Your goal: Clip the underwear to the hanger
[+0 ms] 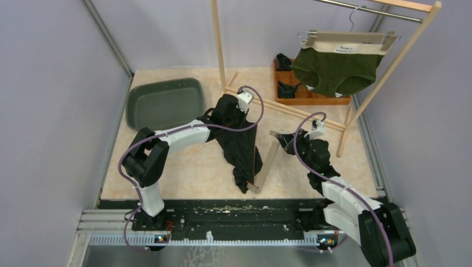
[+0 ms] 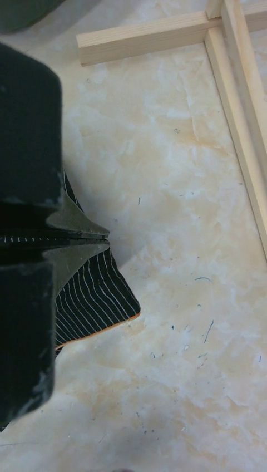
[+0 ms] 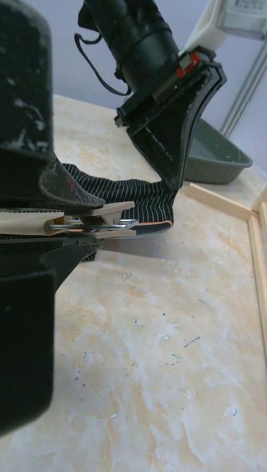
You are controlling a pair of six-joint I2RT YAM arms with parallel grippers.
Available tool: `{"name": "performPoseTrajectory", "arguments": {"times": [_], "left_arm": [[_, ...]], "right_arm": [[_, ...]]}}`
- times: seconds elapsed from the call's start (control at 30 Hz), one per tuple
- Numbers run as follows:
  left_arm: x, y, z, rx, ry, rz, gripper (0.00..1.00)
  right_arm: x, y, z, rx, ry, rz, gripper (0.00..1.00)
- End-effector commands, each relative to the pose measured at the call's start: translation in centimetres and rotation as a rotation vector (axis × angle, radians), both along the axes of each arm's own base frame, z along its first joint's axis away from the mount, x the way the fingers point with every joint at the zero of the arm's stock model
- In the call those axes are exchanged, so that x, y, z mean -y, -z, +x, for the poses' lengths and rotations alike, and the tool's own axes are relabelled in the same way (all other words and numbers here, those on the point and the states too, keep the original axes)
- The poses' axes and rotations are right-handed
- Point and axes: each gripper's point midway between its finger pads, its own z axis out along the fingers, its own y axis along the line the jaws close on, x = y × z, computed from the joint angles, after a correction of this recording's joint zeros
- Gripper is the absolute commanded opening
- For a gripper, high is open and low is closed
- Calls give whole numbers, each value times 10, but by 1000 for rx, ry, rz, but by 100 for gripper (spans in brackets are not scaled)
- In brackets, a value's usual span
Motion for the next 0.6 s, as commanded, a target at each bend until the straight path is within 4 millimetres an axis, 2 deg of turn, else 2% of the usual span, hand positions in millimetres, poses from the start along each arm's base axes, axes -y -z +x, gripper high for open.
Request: {"name": "performPoseTrajectory", "arguments": {"times": [0.0,0.3,0.5,0.53,0.57], "left_arm": [[0,-5,-8,3,16,-34,0],[2,-18,-14,35,41,-79,0],[3,-17,-13,37,42,-82,0],[3,-14,-11,34,36,-75,1],[3,-11,-9,24,27,-65,11]], "right_arm": [[-15,-25,14,100,-87,-51,0],[-34,-12,27,82,-206,-137,0],[-34,-10,32,72,-206,-155,0],[-34,-11,32,72,-205,-155,0],[-34,-11,32,73,-204,-155,0]]}}
